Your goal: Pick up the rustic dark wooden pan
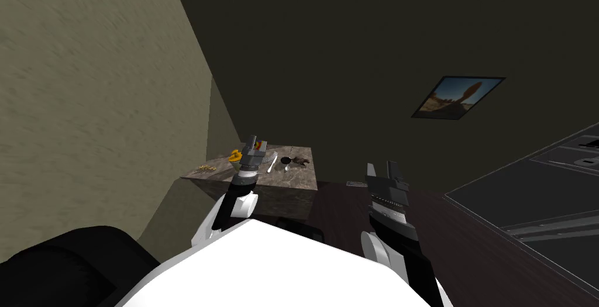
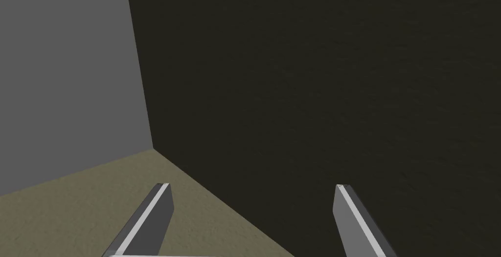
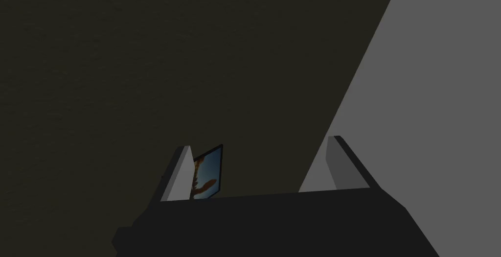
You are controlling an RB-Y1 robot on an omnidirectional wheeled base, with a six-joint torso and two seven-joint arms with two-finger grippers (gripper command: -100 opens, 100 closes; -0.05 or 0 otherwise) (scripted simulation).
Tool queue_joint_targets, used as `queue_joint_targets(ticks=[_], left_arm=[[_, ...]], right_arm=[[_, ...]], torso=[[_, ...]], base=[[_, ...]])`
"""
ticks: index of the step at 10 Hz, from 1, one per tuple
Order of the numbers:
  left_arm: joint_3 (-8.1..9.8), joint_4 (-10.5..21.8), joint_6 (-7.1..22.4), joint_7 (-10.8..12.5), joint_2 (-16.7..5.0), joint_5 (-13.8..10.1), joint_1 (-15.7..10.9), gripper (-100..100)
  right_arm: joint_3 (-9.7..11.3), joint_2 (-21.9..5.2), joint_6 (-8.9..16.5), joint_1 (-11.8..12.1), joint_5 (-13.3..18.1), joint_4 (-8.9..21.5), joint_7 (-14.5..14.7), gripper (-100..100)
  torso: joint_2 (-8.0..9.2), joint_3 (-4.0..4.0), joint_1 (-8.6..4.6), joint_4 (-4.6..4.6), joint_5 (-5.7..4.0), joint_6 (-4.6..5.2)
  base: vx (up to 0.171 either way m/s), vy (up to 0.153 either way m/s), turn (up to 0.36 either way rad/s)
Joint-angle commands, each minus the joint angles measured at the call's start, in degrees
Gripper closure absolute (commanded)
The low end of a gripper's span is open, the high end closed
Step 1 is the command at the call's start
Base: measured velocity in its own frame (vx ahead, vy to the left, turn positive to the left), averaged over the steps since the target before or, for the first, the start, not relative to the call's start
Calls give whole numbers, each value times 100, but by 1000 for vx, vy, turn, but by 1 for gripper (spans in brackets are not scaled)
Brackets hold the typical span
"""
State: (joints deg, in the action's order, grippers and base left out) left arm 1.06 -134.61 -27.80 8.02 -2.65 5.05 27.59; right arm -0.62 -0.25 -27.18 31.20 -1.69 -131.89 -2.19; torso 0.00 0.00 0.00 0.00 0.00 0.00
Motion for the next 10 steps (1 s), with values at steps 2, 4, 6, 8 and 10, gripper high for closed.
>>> queue_joint_targets(ticks=[2,4,6,8,10], left_arm=[[75,27,242,-39,-253,16,-97,-100],[170,83,572,-87,-399,35,-223,-100],[250,140,865,-125,-471,51,-338,-100],[340,218,1167,-164,-526,69,-482,-100],[389,265,1412,-183,-547,78,-565,-100]], right_arm=[[0,0,0,0,0,0,0,0],[1,1,0,0,0,0,0,0],[1,1,0,0,0,0,0,0],[1,1,0,0,0,0,0,0],[1,0,0,0,0,0,0,0]], torso=[[3,2,-8,1,-1,-1],[11,6,-30,2,-6,0],[16,9,-33,4,-8,0],[10,6,-26,2,-6,0],[6,4,-19,2,-5,0]], base=[[-18,-46,63],[-47,-95,68],[-34,-76,51],[-29,-67,55],[-18,-44,18]])
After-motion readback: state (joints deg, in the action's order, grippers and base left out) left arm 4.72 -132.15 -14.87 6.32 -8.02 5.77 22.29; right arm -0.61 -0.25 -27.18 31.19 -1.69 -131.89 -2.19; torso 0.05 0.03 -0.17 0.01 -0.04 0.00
